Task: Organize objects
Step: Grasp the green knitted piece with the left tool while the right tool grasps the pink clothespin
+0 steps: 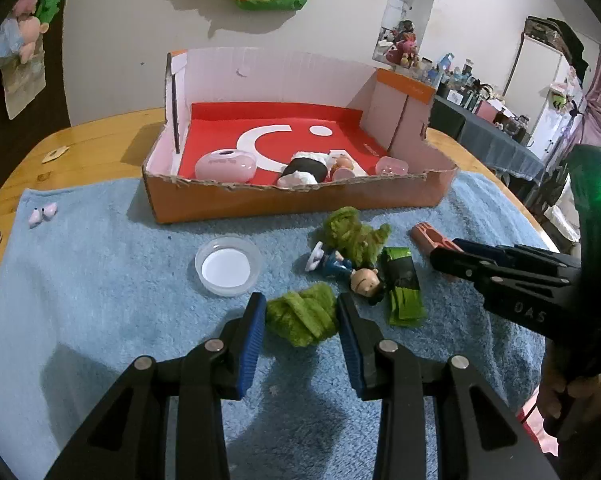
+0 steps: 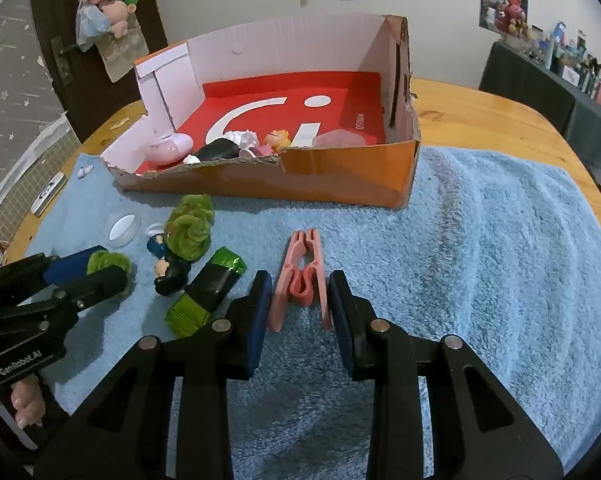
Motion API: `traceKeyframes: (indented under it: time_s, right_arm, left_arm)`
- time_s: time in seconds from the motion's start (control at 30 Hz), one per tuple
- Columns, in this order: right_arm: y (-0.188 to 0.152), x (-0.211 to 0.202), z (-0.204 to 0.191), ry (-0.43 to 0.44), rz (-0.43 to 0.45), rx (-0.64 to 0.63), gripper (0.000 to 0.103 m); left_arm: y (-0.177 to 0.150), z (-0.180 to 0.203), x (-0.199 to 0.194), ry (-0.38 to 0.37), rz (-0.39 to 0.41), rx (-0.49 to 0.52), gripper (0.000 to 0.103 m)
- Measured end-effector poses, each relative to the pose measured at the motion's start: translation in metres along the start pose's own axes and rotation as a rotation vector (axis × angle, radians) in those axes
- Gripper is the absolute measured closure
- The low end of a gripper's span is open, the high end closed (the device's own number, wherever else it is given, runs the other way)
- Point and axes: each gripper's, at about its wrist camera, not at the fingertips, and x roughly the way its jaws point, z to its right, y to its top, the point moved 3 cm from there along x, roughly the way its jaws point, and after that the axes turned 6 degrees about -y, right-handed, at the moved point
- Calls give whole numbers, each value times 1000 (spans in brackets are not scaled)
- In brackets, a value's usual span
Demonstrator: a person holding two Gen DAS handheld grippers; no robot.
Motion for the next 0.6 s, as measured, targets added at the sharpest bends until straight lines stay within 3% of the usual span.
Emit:
traceKeyframes:
  time_s: [0.6]
  right_arm:
    - [10,-25,-4,36,56,-5,75]
  left_arm:
    - [13,3,-20,-8,70,15,65]
